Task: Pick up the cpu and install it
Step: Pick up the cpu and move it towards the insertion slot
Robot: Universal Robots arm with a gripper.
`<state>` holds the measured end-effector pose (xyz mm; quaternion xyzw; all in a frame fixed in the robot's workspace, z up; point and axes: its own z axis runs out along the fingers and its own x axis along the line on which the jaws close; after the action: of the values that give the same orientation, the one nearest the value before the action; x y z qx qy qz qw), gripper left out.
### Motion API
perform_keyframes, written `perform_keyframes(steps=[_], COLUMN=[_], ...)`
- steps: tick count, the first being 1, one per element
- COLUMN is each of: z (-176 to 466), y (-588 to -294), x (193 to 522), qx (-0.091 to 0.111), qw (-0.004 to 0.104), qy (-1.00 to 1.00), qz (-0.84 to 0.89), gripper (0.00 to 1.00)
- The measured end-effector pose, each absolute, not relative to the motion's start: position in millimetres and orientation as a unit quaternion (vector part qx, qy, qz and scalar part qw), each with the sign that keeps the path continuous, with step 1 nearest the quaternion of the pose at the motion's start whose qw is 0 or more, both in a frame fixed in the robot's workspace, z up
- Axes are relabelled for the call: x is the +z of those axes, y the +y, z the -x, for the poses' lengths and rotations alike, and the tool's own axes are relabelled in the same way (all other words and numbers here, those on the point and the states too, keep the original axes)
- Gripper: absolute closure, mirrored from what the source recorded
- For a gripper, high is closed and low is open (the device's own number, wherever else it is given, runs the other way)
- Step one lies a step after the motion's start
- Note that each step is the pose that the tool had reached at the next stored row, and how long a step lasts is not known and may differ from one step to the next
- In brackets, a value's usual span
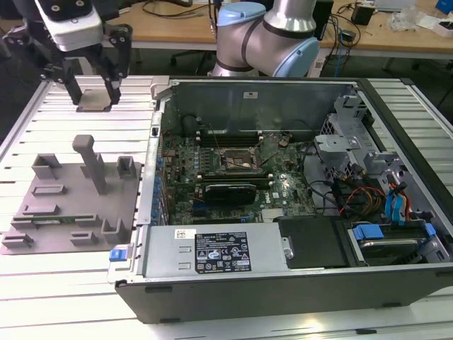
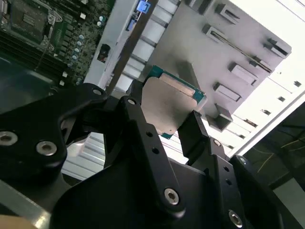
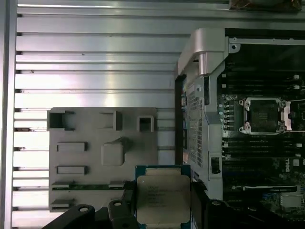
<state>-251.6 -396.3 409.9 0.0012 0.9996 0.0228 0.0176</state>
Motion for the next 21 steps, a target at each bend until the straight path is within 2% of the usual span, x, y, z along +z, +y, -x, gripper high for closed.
perform_keyframes(steps=[21], z=[136.9], y=[-396.2], x=[409.9], qx=[0.023], qw=[0.018], qy=[1.000], qz=[-0.001], gripper=[0.45])
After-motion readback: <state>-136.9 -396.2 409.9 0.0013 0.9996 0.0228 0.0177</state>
